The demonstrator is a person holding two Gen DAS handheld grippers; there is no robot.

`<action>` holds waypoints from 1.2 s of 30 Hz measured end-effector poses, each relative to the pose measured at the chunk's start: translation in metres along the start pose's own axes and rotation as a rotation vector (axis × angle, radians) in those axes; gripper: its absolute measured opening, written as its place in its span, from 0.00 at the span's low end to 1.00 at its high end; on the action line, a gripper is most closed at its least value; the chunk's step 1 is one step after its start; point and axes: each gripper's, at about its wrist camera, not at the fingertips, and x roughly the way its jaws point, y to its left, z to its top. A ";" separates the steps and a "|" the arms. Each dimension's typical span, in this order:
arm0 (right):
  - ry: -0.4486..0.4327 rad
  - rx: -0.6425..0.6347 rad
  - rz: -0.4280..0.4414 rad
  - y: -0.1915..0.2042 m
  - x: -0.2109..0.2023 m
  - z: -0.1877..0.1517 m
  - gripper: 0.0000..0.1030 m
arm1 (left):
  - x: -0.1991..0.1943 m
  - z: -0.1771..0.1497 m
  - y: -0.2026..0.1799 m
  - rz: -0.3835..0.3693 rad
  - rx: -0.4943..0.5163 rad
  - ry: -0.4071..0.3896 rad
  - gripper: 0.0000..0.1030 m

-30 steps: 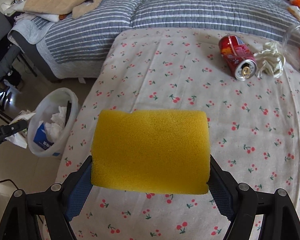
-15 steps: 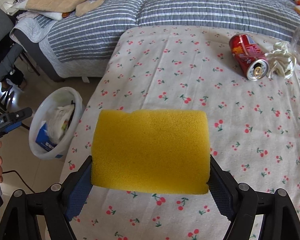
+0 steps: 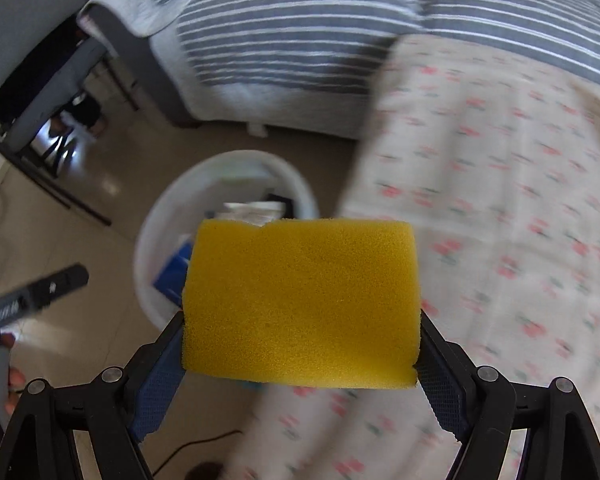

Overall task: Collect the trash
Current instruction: 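Carry the yellow sponge over the white bin and release it with the right tool, then grasp the red can with the left tool while the right tool moves to the beige wrapper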

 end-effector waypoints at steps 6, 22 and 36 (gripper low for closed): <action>0.023 -0.034 -0.005 0.032 0.042 0.028 0.85 | 0.003 0.001 0.015 0.015 0.011 0.003 1.00; 0.015 0.059 0.068 0.044 0.072 0.055 1.00 | 0.010 0.000 0.011 0.008 0.027 0.021 1.00; -0.029 0.033 -0.022 -0.010 0.007 0.025 1.00 | 0.003 -0.007 -0.050 -0.049 0.120 0.028 1.00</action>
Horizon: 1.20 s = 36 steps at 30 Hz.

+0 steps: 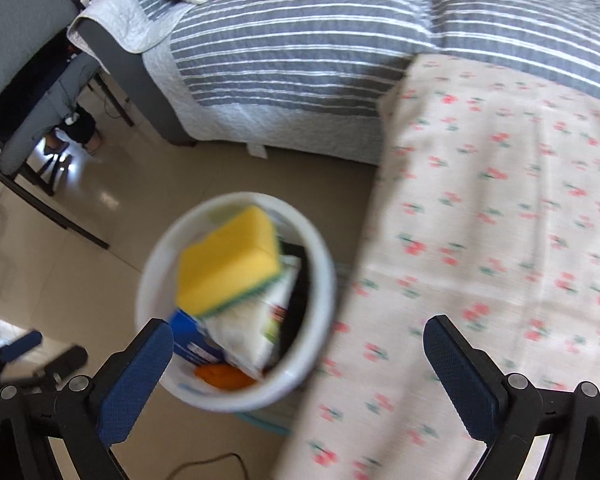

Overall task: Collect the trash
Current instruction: 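Grasp the red can with the left tool while the right tool moves to the beige wrapper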

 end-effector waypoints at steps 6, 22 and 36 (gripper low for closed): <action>-0.002 0.001 -0.076 -0.041 -0.030 -0.022 1.00 | 0.002 -0.001 -0.048 -0.028 0.073 0.016 1.00; -0.073 0.143 -0.253 -0.178 -0.118 -0.067 0.99 | 0.004 -0.010 -0.184 -0.042 0.312 0.011 1.00; -0.093 0.279 -0.278 -0.269 -0.149 -0.088 1.00 | -0.006 -0.007 -0.288 -0.116 0.414 -0.029 1.00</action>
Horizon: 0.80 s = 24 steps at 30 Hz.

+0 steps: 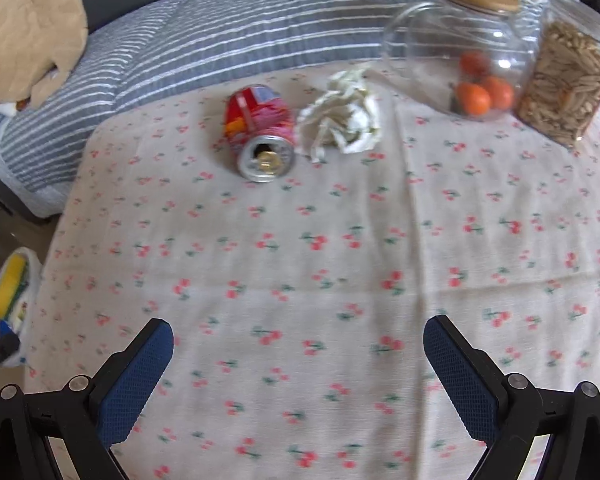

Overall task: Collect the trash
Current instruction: 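Grasp the red can with the left tool while the right tool moves to the beige wrapper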

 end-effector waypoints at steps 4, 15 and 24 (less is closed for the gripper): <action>-0.012 -0.032 -0.052 -0.023 -0.009 -0.001 1.00 | 0.011 0.017 -0.027 -0.003 0.030 0.015 1.00; -0.022 0.045 -0.114 -0.092 -0.025 -0.002 1.00 | 0.048 0.089 -0.079 -0.060 -0.080 -0.012 1.00; 0.022 0.116 -0.086 -0.114 -0.014 0.009 0.99 | 0.084 0.146 -0.143 -0.166 -0.116 0.005 0.91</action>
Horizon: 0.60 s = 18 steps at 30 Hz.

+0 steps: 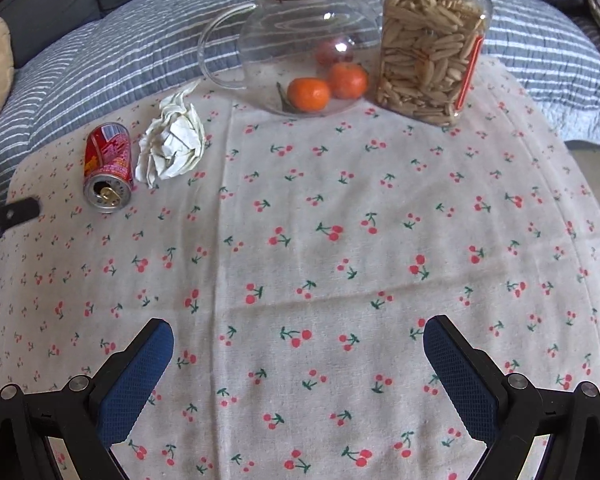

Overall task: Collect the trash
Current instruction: 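Grasp the red can with the left tool while the right tool moves to the beige wrapper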

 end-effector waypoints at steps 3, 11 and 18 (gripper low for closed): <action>0.005 0.001 0.015 0.001 0.002 0.006 1.00 | 0.022 0.005 -0.018 0.015 0.008 0.031 0.85; 0.011 0.013 -0.015 -0.012 0.007 0.011 0.99 | 0.048 0.014 -0.013 -0.035 -0.022 0.076 0.64; 0.020 0.027 -0.012 -0.010 0.014 0.015 1.00 | 0.024 -0.010 0.023 -0.079 0.003 0.058 0.63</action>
